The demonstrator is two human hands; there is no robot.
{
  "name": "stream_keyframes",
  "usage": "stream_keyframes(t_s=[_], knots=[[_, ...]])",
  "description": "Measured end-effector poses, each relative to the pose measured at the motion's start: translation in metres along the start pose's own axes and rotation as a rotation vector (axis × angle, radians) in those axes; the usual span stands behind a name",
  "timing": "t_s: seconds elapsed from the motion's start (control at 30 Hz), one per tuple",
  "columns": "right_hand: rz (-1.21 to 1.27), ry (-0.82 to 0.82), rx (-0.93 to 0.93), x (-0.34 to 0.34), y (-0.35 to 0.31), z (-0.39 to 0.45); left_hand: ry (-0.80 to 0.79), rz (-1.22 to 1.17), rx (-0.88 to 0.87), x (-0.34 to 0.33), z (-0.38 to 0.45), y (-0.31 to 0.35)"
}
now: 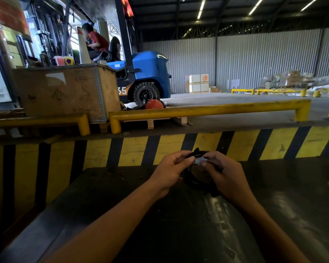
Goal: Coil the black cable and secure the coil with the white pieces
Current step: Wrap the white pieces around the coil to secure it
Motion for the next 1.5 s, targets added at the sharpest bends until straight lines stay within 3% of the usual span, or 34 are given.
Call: stream_keyframes(t_s=[0.2, 0.6, 0.87, 0.97, 1.1, 1.27, 1.37, 1.5], knots=[[0.045, 0.044, 0.020, 0.004, -0.009, -0.003, -0.029, 0.049, -0.047, -0.001, -0.003, 0.006], [-0.189, 0.095, 0.201, 0.020, -0.028, -0.009, -0.145, 0.078, -0.160, -0.007, -0.013, 0.012], [-0.166, 0.171, 0.125, 0.036, -0.024, -0.004, -0.179, 0.284, -0.277, -0.011, -0.020, 0.017], [-0.033, 0.146, 0.028, 0.035, -0.014, -0.005, -0.198, 0.344, -0.326, -0.013, -0.023, 0.020], [0.366, 0.054, -0.200, 0.027, 0.001, -0.010, -0.214, 0.429, -0.367, -0.013, -0.024, 0.021], [0.428, 0.128, -0.207, 0.019, 0.008, -0.017, -0.190, 0.449, -0.328, -0.010, -0.019, 0.007], [0.437, 0.230, -0.180, 0.014, 0.010, -0.021, -0.206, 0.382, -0.247, -0.008, -0.015, 0.001], [0.767, 0.337, -0.335, 0.003, 0.025, -0.028, -0.161, 0.090, 0.016, 0.003, -0.009, -0.022]])
Point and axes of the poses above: each hand's wrist, its own z-axis towards the middle knuckle, its own x-axis out of the back of the hand, y = z × x, the point moved 4 cm from there along z, towards the middle knuckle, and after that the axes turned 11 degrees about x, right-handed, at the moved point
